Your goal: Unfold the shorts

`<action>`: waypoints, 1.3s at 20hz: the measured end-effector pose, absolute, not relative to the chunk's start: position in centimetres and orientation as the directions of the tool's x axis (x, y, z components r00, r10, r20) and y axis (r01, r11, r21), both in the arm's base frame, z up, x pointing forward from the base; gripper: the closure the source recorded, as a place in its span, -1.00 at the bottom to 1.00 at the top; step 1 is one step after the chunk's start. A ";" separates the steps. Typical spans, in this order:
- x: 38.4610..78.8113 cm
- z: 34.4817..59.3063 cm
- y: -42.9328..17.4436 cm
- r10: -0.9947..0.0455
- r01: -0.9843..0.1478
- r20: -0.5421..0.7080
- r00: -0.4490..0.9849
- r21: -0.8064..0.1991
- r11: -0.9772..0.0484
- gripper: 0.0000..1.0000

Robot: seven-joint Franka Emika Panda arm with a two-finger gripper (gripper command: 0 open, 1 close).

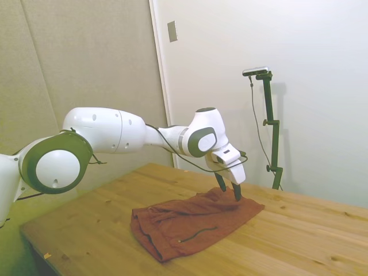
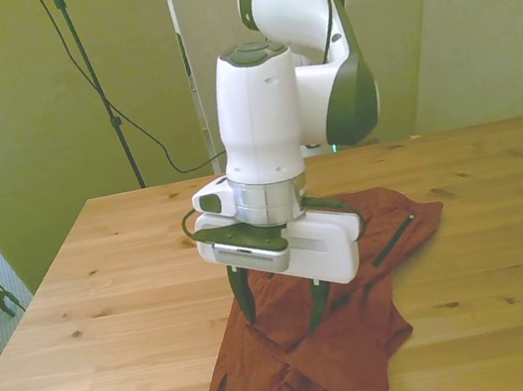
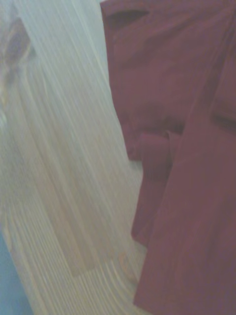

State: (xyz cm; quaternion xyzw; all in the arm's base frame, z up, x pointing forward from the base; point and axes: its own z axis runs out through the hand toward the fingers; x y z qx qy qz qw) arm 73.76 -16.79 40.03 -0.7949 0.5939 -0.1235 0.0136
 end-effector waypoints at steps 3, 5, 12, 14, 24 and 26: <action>73.7 39.6 -16.4 -0.947 -0.945 0.177 0.270 -0.141 -0.295 -1.00; 73.5 39.3 -16.4 -0.947 -0.948 0.169 0.272 -0.121 -0.294 -1.00; 73.4 38.5 -16.6 -0.944 -0.952 0.168 0.282 -0.074 -0.298 -1.00; 73.5 37.8 -16.7 -0.945 -0.953 0.167 0.283 -0.066 -0.297 -1.00; 73.3 36.5 -18.4 -0.949 -0.959 0.157 0.273 -0.034 -0.281 -1.00; 73.2 36.8 -18.8 -0.950 -0.960 0.159 0.270 -0.035 -0.279 -1.00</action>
